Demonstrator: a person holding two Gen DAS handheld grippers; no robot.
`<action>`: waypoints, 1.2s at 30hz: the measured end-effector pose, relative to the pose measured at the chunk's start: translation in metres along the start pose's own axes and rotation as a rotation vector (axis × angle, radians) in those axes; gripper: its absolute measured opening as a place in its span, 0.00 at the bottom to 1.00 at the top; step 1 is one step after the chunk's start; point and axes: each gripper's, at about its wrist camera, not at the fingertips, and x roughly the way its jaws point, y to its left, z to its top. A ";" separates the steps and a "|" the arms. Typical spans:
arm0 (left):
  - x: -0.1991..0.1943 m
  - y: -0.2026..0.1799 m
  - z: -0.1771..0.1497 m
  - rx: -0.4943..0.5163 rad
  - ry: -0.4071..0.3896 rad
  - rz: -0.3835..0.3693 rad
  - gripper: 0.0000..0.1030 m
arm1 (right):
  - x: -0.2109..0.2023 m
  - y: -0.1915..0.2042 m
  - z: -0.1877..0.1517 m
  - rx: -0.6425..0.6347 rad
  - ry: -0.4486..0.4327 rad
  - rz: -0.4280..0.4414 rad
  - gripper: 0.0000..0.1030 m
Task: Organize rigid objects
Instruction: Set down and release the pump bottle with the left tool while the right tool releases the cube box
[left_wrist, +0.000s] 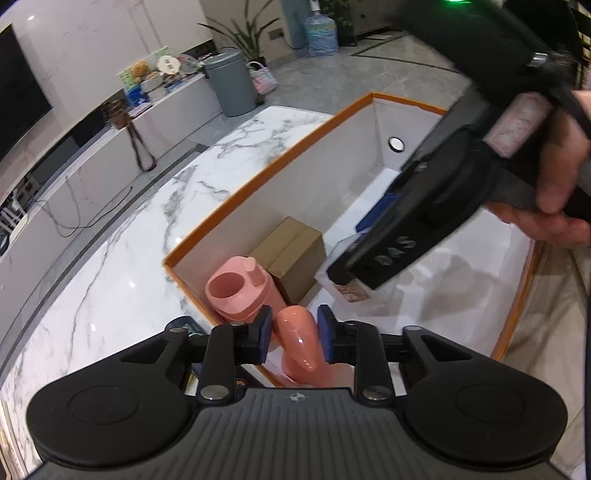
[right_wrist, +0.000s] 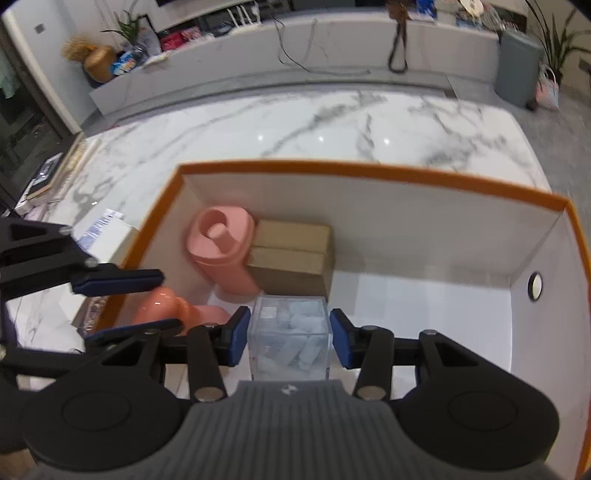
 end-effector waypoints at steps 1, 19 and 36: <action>0.001 0.000 0.000 0.005 -0.002 0.005 0.27 | 0.004 -0.001 0.001 0.006 0.005 -0.005 0.45; 0.015 0.012 0.006 0.026 -0.040 0.098 0.23 | 0.012 -0.010 0.005 0.126 0.037 0.092 0.48; -0.019 0.026 0.011 -0.124 -0.104 0.050 0.40 | 0.017 -0.006 -0.003 0.067 0.061 0.107 0.30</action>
